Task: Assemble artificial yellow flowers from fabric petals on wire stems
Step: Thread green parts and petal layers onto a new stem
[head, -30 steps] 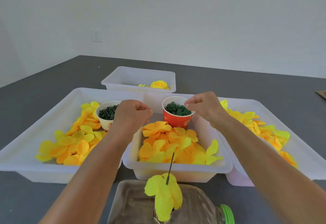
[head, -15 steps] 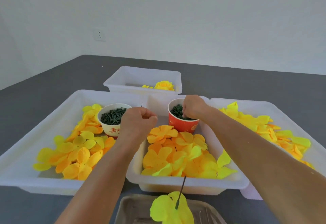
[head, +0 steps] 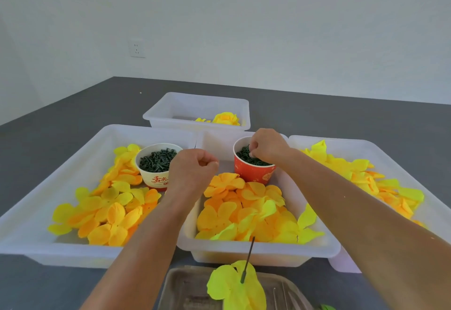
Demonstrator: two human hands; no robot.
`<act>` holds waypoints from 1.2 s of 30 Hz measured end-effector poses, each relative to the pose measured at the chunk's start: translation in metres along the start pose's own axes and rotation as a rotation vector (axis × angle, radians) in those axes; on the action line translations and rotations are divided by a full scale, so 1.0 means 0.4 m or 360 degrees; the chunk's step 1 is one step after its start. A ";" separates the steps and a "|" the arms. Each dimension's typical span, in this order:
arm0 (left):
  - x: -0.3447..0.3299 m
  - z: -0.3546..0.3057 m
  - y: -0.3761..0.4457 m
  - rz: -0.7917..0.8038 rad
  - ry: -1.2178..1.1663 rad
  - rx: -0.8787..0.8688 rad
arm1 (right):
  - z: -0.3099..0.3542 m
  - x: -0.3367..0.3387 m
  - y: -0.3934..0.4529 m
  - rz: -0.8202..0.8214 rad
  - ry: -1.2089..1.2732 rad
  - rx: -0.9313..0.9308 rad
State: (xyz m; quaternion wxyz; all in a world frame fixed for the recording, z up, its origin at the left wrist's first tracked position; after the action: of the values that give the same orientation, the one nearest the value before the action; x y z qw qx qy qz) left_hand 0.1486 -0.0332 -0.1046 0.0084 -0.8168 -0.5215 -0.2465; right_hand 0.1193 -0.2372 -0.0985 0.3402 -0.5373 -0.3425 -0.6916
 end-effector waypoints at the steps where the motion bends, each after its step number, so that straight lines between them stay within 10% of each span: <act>1: 0.000 0.001 0.001 -0.0003 0.0010 -0.0002 | -0.007 0.003 0.000 -0.0029 0.0067 -0.0023; 24: -0.008 0.002 0.004 -0.0002 0.0078 -0.0019 | -0.017 -0.044 -0.006 -0.0062 -0.0060 0.0098; 36: -0.007 0.005 0.002 -0.0011 0.0108 -0.0020 | -0.047 0.015 -0.028 -0.0224 0.0734 -0.0029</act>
State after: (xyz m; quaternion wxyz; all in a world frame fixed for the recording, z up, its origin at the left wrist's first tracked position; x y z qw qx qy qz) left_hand 0.1492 -0.0353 -0.1073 0.0202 -0.8063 -0.5221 -0.2774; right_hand 0.0991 -0.2475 -0.0973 0.3556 -0.3431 -0.2861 -0.8210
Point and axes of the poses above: each hand's wrist, its own y-axis towards the middle knuckle, its own x-axis out of the back of the hand, z = x × y, the point moved 7 cm from there along y, towards the middle knuckle, and after that the axes turned 2 degrees about -x, right-handed, at the moved point
